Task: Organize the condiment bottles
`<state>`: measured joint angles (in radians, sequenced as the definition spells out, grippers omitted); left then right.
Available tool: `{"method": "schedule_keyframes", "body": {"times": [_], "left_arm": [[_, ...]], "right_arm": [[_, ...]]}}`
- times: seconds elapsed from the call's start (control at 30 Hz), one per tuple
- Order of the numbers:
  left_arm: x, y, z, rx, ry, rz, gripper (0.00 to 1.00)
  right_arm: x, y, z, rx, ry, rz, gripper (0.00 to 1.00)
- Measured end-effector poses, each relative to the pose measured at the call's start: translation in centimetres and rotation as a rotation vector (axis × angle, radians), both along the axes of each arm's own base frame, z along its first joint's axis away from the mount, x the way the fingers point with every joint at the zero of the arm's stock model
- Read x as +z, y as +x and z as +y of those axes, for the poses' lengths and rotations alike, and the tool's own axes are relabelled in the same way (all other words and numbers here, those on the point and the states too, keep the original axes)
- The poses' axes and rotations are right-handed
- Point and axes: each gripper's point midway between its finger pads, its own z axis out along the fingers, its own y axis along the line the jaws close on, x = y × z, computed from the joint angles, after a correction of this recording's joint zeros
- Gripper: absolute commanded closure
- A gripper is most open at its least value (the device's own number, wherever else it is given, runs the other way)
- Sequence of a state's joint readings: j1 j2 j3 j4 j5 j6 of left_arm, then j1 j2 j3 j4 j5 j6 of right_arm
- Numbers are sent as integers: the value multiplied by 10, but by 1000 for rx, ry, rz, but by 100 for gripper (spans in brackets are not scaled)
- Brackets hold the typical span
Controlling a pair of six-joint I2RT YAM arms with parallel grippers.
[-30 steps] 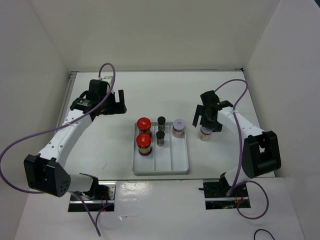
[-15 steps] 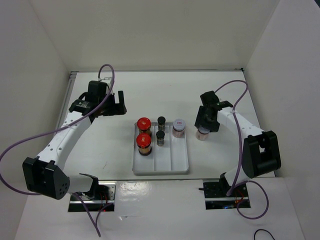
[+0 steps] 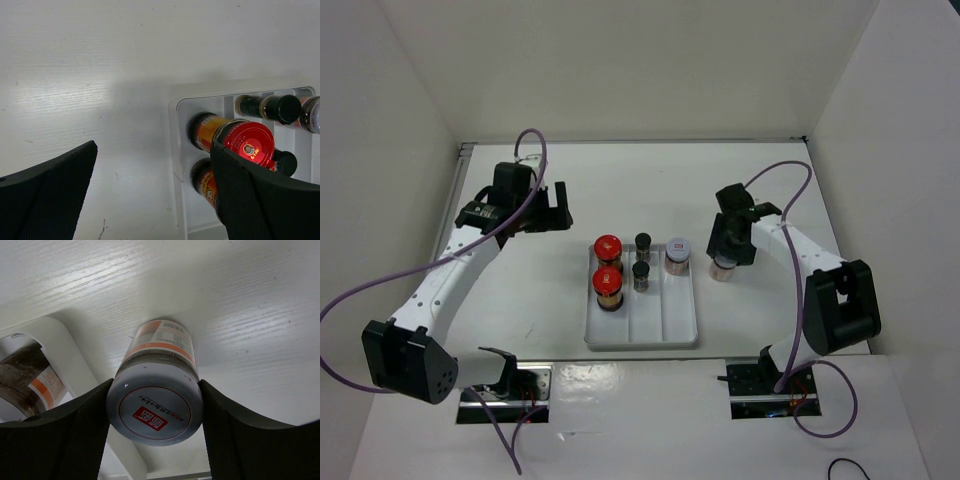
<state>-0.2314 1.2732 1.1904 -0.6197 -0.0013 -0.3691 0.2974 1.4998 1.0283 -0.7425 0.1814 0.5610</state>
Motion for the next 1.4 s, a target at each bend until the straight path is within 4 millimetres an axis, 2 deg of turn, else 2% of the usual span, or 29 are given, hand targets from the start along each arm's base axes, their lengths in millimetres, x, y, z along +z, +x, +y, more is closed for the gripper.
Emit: {"method": "schedule_keyframes", "body": {"times": [0.1, 0.27, 0.53, 0.7, 0.9, 1.17, 1.4], "left_arm": [[1, 0, 0, 0, -1, -2, 0], [1, -1, 0, 0, 0, -1, 0], [0, -2, 0, 1, 0, 4, 0], [-1, -3, 1, 3, 1, 10, 0], [0, -5, 1, 6, 2, 20, 0], [1, -5, 0, 21, -13, 24, 0], [1, -5, 1, 23, -13, 24, 0]], "right_arm": [[1, -2, 2, 8, 1, 4, 100], [11, -16, 11, 50, 8, 28, 100], [50, -28, 41, 158, 41, -31, 100], [67, -42, 57, 224, 50, -42, 100], [82, -57, 88, 317, 85, -57, 100], [82, -70, 112, 380, 122, -44, 100], [61, -69, 115, 375, 111, -23, 100]]}}
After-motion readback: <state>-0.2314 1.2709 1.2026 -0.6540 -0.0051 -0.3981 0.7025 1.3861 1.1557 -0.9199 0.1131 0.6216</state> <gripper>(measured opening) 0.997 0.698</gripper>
